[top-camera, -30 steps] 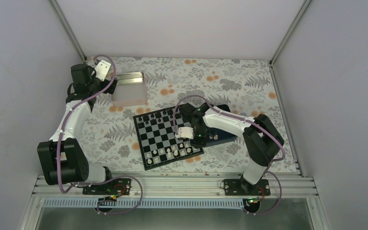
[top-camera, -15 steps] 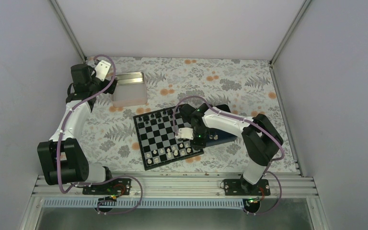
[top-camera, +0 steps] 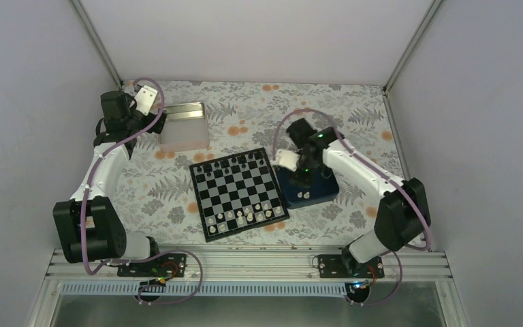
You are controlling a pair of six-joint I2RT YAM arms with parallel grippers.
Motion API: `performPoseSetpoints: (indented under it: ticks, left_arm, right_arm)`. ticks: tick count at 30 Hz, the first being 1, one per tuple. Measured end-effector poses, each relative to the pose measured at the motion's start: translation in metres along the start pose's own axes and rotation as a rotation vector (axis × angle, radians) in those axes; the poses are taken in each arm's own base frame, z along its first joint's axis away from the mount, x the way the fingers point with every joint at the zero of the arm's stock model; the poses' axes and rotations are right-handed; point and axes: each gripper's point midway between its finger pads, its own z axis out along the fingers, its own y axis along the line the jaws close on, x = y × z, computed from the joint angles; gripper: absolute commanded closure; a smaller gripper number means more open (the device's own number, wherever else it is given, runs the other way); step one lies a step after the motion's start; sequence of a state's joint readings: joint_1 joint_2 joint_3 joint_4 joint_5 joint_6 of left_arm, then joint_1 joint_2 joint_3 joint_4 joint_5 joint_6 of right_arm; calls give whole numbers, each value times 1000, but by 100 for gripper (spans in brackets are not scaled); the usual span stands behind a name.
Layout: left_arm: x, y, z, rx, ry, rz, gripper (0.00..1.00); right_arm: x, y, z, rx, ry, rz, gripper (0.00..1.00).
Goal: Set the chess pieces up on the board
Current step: Pick up the chess piece from the storage box.
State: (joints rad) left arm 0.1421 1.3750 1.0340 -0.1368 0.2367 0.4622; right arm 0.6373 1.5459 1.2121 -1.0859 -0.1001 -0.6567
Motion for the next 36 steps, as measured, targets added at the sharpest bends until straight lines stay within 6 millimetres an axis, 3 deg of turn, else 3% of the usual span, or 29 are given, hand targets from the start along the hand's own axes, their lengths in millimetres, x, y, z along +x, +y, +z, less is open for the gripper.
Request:
performPoseSetpoints:
  ticks: [3,7,22,36]
  left_arm:
    - [0,0,0,-1,1,0,0]
    - [1,2,0,-13,6,0,0]
    - [4,3,2,-15,14,-3,0]
    - [6,2,4,-10,21,-6,0]
  right_arm:
    - [24,-36,-11,65,5,103,57]
    - [46,-51,-3,64,72,157,57]
    - [77,-40,40,-63,228,206,55]
    - [82,-30,51,-123,251,217,54]
